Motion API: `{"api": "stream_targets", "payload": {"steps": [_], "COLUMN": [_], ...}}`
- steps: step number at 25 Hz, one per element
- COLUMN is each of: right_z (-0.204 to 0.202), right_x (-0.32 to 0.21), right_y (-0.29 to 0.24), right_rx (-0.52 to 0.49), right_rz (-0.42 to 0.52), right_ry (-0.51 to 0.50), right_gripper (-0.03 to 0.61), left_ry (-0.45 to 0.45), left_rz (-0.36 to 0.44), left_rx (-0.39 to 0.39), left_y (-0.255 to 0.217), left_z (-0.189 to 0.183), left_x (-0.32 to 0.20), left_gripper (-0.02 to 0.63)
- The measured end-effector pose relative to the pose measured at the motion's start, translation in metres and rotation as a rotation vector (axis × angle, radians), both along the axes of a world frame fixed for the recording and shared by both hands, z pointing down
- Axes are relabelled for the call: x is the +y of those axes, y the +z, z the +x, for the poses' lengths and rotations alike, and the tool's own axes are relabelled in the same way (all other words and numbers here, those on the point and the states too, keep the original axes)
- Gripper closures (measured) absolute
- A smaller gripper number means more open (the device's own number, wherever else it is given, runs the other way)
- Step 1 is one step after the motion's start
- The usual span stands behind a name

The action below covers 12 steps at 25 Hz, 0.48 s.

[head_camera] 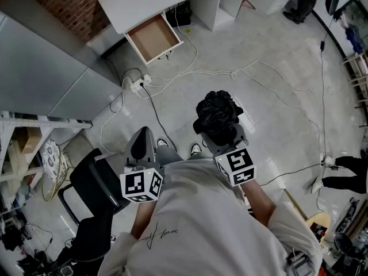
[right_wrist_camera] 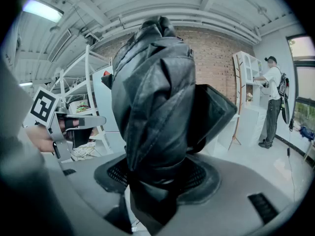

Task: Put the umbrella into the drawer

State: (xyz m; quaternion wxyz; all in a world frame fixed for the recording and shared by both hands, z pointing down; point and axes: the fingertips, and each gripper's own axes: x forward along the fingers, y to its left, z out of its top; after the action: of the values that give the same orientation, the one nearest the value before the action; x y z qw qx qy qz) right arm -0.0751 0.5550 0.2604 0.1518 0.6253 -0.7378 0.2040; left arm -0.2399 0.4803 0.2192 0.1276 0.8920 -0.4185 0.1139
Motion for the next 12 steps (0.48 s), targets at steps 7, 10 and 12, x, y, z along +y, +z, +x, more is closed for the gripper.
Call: {"api": "stream_targets", "payload": {"steps": [7,10,12], "right_z": [0.005,0.010,0.015], "right_x": [0.028,0.031,0.035], "right_y": [-0.017,-0.020,-0.021], "right_rx": [0.032,0.025,0.019], "right_rz": [0.044,0.045,0.046], "right_ry": [-0.025,-0.030,-0.023], "right_gripper": [0.318,0.318,0.316], "left_ry": [0.016,0.004,0.009], "left_rz": [-0.004,-0.004,0.008], "left_rx": [-0.016,-0.024,-0.025], "left_y": [-0.002,-0.005,-0.009], "left_z": [0.014,0.017,0.020], "left_x": [0.034,0.039,0.042], "left_gripper": [0.598,0.598,0.598]}}
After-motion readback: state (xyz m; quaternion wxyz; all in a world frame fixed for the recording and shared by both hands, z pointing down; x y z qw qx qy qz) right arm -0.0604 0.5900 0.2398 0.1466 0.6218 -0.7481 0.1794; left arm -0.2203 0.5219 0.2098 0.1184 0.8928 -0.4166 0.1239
